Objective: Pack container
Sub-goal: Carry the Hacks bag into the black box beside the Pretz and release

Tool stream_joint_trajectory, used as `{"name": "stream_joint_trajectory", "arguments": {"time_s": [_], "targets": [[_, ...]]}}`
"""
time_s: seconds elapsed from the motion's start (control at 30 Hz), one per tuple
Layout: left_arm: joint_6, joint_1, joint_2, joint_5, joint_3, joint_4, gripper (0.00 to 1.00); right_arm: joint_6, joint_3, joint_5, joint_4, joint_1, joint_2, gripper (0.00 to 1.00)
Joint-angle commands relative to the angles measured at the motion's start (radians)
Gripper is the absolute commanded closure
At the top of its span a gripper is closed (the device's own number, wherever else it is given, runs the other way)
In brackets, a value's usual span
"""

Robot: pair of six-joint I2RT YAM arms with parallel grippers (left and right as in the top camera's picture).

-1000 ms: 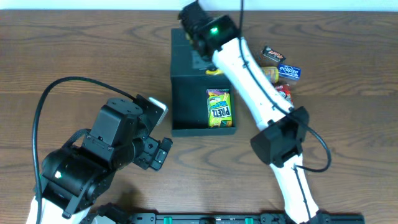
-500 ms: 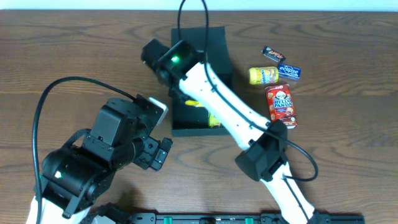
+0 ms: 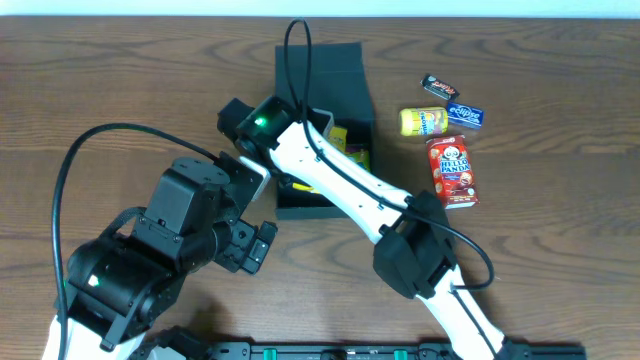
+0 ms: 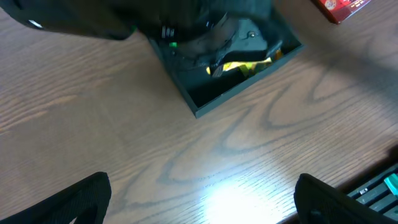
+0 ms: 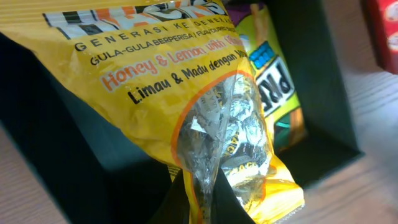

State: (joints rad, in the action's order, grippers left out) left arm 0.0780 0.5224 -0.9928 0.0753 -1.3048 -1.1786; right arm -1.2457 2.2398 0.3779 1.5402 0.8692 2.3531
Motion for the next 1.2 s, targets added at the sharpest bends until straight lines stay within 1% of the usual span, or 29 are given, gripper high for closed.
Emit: {"name": "stream_joint_trajectory", "arguments": {"time_s": [0.0, 0.17, 0.43, 0.8, 0.83, 0.87, 0.9, 0.97, 1.0, 1.03, 1.1, 1.17], "targets": [[-0.007, -0.003, 0.0, 0.003, -0.013, -0.003, 0.05, 0.032, -0.033, 0.038, -0.023, 0.005, -0.034, 0.99], [-0.007, -0.003, 0.0, 0.003, -0.013, -0.003, 0.05, 0.04, -0.077, 0.037, -0.065, 0.005, -0.034, 0.98], [-0.007, -0.003, 0.0, 0.003, -0.013, -0.003, 0.05, 0.162, -0.095, 0.024, -0.125, 0.01, -0.034, 0.99], [-0.007, -0.003, 0.0, 0.003, -0.013, -0.003, 0.05, 0.19, -0.095, 0.007, -0.127, 0.01, -0.034, 0.98], [-0.007, -0.003, 0.0, 0.003, -0.013, -0.003, 0.05, 0.197, -0.095, 0.007, -0.127, 0.01, -0.034, 0.95], [-0.007, -0.003, 0.0, 0.003, -0.013, -0.003, 0.05, 0.204, -0.095, 0.007, -0.127, 0.01, -0.034, 0.82], [-0.007, -0.003, 0.0, 0.003, -0.013, -0.003, 0.05, 0.209, -0.095, 0.007, -0.126, 0.01, -0.034, 0.64], [-0.007, -0.003, 0.0, 0.003, -0.013, -0.003, 0.05, 0.225, -0.095, 0.007, -0.126, 0.01, -0.034, 0.34], [-0.007, -0.003, 0.0, 0.003, -0.013, -0.003, 0.05, 0.235, -0.095, 0.007, -0.126, 0.01, -0.034, 0.24], [-0.007, -0.003, 0.0, 0.003, -0.013, -0.003, 0.05, 0.248, -0.095, 0.008, -0.126, 0.01, -0.035, 0.18], [-0.007, -0.003, 0.0, 0.003, -0.013, -0.003, 0.05, 0.269, -0.094, 0.008, -0.126, 0.008, -0.035, 0.18], [-0.007, -0.003, 0.0, 0.003, -0.013, -0.003, 0.05, 0.289, -0.094, 0.011, -0.126, 0.006, -0.037, 0.21]]}}
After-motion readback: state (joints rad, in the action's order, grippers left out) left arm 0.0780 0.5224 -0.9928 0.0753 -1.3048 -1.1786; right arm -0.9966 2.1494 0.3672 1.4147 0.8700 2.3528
